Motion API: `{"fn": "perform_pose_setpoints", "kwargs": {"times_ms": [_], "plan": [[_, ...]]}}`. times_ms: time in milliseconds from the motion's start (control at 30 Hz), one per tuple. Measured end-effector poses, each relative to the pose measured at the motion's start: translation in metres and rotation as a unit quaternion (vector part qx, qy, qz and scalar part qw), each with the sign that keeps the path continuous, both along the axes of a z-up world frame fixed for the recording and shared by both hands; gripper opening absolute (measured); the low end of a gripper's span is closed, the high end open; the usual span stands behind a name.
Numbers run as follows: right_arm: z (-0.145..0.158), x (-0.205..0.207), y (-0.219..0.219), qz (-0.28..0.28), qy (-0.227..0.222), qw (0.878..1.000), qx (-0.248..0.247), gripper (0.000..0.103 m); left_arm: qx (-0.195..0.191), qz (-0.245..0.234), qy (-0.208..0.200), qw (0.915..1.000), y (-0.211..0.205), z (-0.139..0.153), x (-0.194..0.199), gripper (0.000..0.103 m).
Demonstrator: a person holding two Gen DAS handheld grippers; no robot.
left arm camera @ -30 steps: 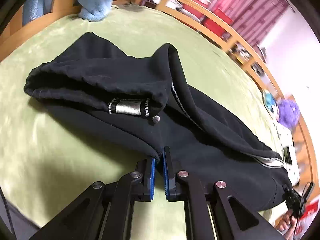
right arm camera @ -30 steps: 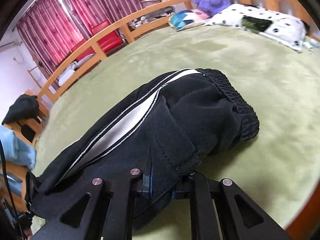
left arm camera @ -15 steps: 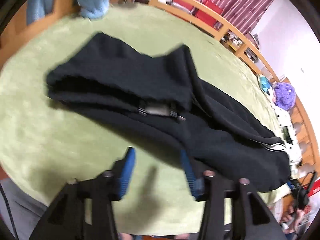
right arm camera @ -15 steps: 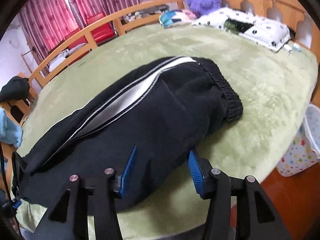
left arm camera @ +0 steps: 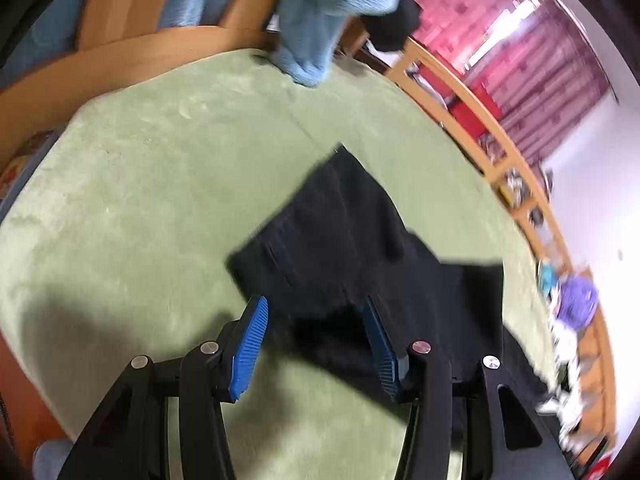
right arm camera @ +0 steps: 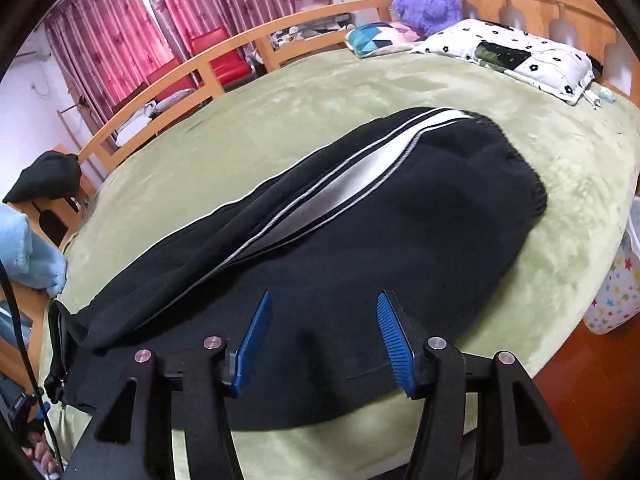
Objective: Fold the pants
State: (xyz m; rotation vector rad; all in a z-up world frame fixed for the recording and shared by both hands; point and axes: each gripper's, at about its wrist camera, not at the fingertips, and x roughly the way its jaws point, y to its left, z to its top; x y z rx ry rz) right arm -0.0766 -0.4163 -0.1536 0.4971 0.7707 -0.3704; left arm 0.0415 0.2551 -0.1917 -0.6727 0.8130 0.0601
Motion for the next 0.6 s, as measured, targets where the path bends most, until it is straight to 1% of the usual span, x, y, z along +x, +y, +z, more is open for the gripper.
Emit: {"fn": "perform_pose_setpoints", "kwargs": {"times_ms": [200, 300, 367, 433, 467, 500, 533, 600], "plan": [[-0.004, 0.019, 0.020, -0.003, 0.015, 1.000, 0.001, 0.054, -0.005, 0.011, 0.029, 0.9995, 0.006, -0.025, 0.032, 0.046], [-0.002, 0.033, 0.029, -0.005, 0.019, 1.000, 0.001, 0.054, -0.010, 0.003, 0.028, 0.9996, 0.004, -0.029, 0.039, 0.046], [0.002, 0.043, 0.038, -0.002, 0.016, 1.000, -0.004, 0.054, -0.003, -0.005, 0.028, 0.9996, 0.001, -0.031, 0.043, 0.046], [0.005, 0.053, 0.048, 0.002, 0.013, 1.000, -0.011, 0.054, -0.003, -0.010, 0.031, 0.9995, 0.001, -0.036, 0.048, 0.043], [0.006, 0.057, 0.054, 0.005, 0.012, 1.000, -0.011, 0.054, -0.004, -0.008, 0.035, 0.9993, 0.001, -0.039, 0.049, 0.037], [0.005, 0.062, 0.059, 0.008, 0.011, 1.000, -0.008, 0.054, 0.000, -0.005, 0.041, 0.9992, 0.001, -0.042, 0.051, 0.029], [0.004, 0.066, 0.065, 0.011, 0.012, 1.000, -0.006, 0.054, 0.005, -0.005, 0.043, 0.9991, 0.001, -0.043, 0.051, 0.023], [0.001, 0.072, 0.074, 0.015, 0.016, 1.000, -0.007, 0.054, 0.010, -0.016, 0.039, 0.9991, 0.002, -0.043, 0.052, 0.016]]}}
